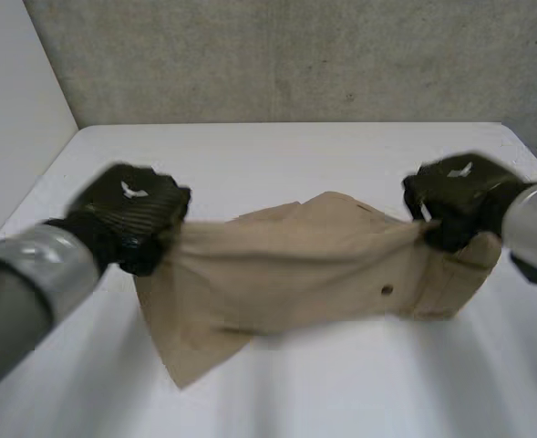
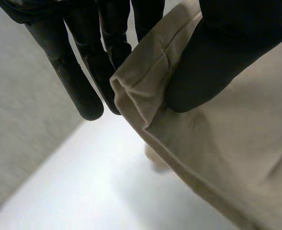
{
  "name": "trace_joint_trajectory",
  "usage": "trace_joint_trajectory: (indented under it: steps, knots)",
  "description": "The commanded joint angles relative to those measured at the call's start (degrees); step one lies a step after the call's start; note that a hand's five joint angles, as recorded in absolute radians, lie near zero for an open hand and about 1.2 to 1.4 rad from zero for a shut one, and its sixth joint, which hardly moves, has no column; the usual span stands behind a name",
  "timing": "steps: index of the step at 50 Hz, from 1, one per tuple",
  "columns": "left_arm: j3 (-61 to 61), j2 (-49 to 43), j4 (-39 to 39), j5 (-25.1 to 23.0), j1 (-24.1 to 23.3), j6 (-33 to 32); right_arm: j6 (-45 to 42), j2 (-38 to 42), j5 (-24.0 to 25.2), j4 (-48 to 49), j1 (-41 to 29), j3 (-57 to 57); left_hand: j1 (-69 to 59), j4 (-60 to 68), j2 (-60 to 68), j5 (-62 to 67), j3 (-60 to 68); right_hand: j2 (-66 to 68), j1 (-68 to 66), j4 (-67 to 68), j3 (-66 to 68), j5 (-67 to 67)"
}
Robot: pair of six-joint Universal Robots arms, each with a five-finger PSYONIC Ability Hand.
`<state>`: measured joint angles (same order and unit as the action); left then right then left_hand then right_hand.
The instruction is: Fold the shorts.
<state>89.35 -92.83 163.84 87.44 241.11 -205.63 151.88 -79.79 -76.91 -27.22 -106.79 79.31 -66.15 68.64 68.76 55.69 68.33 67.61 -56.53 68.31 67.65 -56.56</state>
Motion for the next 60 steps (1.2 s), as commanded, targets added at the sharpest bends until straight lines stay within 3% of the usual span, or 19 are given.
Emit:
trace_joint_trajectory:
  steps: [1,4,9,16,20,23,26,39,50,55,60]
  knots:
    - [-10.3,-19.5,1.5,2.8,-0.1,0.1,-5.0,13.6,-7.5,0.3,-1.8,-4.6,-13.9,11.4,11.2,14.3,11.7,12.4,-23.5,11.7,12.3,-13.4]
    - [-18.8,-27.2,1.4,7.6,-0.4,-0.1,-5.6,20.1,-10.3,1.5,-2.4,-10.1,-13.9,11.4,11.2,14.3,11.7,12.4,-23.5,11.7,12.3,-13.4]
    - [-36.9,-36.4,1.7,15.4,-0.8,-0.6,-5.5,24.2,-12.0,9.0,-4.1,-17.5,-13.9,11.4,11.2,14.3,11.7,12.4,-23.5,11.7,12.3,-13.4]
    - [-57.9,-38.5,10.8,16.5,-0.7,-4.2,-7.5,24.0,-19.0,30.5,-6.9,-30.1,-13.9,11.4,11.2,14.3,11.7,12.4,-23.5,11.7,12.3,-13.4]
    - [-63.6,-35.9,23.7,16.7,-0.9,-7.2,-10.8,20.0,-20.0,45.7,-8.1,-33.3,-13.9,11.4,11.2,14.3,11.7,12.4,-23.5,11.7,12.3,-13.4]
    - [-62.4,-30.7,34.0,16.9,-1.3,-7.4,-12.4,17.1,-20.3,55.1,-9.0,-33.3,-13.9,11.4,11.2,14.3,11.7,12.4,-23.5,11.7,12.3,-13.4]
    - [-58.6,-27.9,38.7,16.8,-1.6,-7.4,-12.5,16.5,-20.3,55.9,-10.1,-33.3,-13.9,11.4,11.2,14.3,11.7,12.4,-23.5,11.7,12.3,-13.4]
    - [-34.9,-27.2,38.8,17.1,-1.1,-5.0,-12.4,19.1,-19.2,52.0,-11.0,-22.5,-13.9,11.4,11.2,14.3,11.7,12.4,-23.5,11.7,12.3,-13.4]
    - [-13.1,-31.9,38.7,17.1,-1.5,-2.2,-13.2,32.1,-18.2,50.3,-11.7,-10.1,-13.9,11.4,11.2,14.3,11.7,12.4,-23.5,11.7,12.3,-13.4]
    - [-8.5,-36.0,37.2,17.1,-2.0,-2.6,-13.6,34.6,-18.4,44.4,-11.8,-8.9,-13.9,11.4,11.2,14.3,11.7,12.4,-23.5,11.7,12.3,-13.4]
    - [-4.5,-32.2,31.8,16.9,-2.3,-2.3,-13.0,32.1,-18.6,37.2,-11.8,-6.6,-13.9,11.4,11.2,14.3,11.7,12.4,-23.5,11.7,12.3,-13.4]
